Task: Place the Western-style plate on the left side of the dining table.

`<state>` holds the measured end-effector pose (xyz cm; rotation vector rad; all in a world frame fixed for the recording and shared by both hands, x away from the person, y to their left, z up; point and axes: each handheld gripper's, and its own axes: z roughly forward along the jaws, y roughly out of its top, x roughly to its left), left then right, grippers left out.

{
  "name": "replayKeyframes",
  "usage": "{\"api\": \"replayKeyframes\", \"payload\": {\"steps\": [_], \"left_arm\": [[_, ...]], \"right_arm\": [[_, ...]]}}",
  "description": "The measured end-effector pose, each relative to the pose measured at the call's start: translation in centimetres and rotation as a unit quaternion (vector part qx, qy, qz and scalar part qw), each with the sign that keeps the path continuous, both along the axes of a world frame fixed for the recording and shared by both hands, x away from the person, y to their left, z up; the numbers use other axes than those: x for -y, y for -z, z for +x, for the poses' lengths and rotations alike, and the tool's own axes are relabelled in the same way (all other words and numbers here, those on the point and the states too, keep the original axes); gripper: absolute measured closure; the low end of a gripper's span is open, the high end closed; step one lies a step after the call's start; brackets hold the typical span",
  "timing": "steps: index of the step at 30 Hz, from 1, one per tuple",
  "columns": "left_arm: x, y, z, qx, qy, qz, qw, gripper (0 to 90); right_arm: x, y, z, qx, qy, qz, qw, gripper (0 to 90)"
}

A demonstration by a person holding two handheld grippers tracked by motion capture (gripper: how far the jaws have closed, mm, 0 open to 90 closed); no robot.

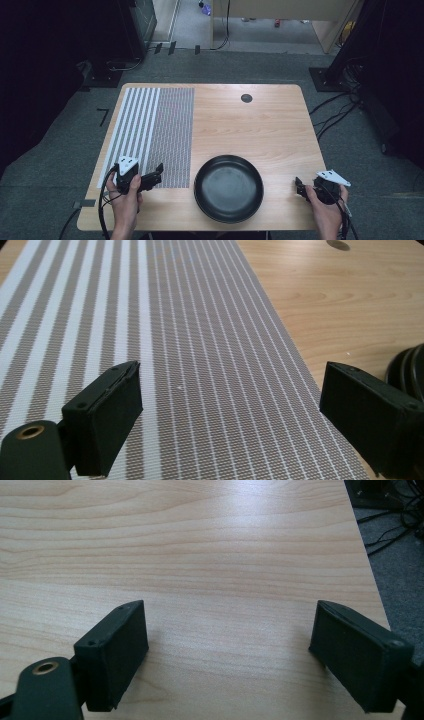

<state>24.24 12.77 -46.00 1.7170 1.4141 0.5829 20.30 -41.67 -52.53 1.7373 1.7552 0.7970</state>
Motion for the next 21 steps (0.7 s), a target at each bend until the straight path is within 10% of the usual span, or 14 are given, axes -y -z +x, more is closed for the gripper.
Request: {"api": "replayKeyframes", "payload": {"steps": [9, 21], "left_arm": [[1.7, 0.1, -0.4, -0.003, 0.024, -0.004, 0.9997, 9.8], [4.0, 0.8, -1.3, 0.035, 0.048, 0.005, 0.9982, 9.8]], "right_arm": [[-0.2, 0.0, 0.1, -0.002, 0.007, 0.0, 1.0, 13.3], [-1.8, -1.1, -0.4, 0.092, 0.006, -0.019, 0.9956, 18.5]]}}
